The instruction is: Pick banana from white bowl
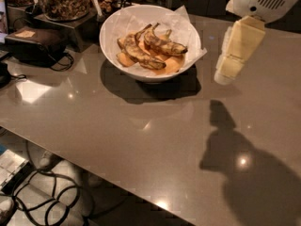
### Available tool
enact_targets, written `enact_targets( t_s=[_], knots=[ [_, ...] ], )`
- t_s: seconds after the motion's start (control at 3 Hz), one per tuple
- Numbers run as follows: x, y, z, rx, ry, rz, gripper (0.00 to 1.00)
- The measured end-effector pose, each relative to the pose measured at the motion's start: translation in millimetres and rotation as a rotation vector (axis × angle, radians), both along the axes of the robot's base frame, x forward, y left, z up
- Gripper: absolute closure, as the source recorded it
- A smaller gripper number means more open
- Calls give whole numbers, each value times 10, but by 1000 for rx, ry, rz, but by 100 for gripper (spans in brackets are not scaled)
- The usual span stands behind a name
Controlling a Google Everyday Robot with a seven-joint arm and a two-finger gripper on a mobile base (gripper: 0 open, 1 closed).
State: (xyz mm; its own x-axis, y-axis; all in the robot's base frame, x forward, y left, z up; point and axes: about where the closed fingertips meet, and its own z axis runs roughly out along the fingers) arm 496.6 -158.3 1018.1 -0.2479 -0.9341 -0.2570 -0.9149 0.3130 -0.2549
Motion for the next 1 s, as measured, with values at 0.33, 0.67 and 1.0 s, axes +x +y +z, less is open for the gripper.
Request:
enact_targets(
  t_s=[0.33,0.67,1.0],
  knots=[
    [276,301,130,29,7,-36,0],
    [319,378,184,45,-20,-27,0],
    [343,427,172,67,-37,-28,0]
  ],
)
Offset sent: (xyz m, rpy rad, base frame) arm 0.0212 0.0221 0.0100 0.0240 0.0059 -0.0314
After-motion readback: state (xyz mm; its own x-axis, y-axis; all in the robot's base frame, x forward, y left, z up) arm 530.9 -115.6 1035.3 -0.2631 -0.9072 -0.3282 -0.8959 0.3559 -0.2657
